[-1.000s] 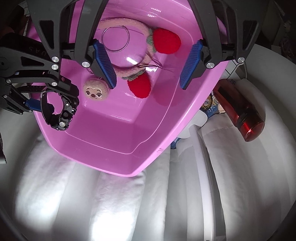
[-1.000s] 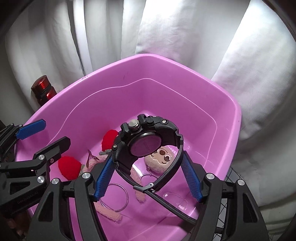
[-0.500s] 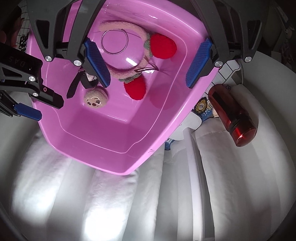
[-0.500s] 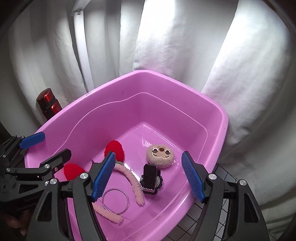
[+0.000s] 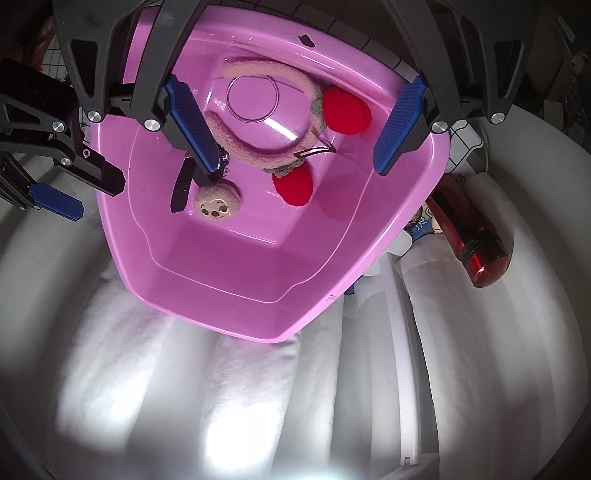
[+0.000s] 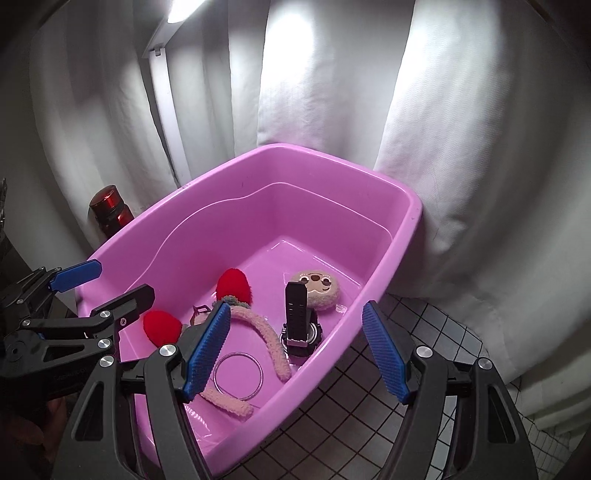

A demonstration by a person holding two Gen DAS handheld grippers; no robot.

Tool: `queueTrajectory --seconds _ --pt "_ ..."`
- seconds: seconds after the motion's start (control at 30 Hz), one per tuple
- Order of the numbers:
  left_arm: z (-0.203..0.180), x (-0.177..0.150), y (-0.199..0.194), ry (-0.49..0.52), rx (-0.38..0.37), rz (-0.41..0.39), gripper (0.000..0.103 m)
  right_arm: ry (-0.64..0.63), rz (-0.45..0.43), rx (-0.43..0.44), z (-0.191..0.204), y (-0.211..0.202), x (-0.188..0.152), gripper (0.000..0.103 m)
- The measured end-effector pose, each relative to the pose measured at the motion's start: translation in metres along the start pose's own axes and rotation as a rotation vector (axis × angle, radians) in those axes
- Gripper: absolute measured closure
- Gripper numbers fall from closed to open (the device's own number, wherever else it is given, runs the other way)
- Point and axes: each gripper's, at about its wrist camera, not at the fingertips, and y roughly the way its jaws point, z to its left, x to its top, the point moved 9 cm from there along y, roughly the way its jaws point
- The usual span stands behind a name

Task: Organize jewelry
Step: 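Withdraw both tools from the tub back over the table, then grasp the pearl hair claw with the left tool while the right tool grasps the black charm keychain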

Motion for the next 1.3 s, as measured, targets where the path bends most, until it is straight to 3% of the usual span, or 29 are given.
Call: queueTrajectory --seconds 0.6,0.9,1.3 --pt "-0.092 -0.019 -0.039 0.077 -0.085 -0.008 0.012 0.185 -0.039 -0.071 -0.091 -0.081 -0.08 0.032" --pt "-0.159 -0.035 -0.05 0.155 -0.171 -0.005 0.008 0.324 -0.035 -0.154 -0.153 -0.122 -0.153 0.032" --pt "-0.272 -0.077 -0.024 0.344 -0.311 0.062 0.007 0.562 0.025 -0.275 -0.231 -0.141 -0.251 0.032"
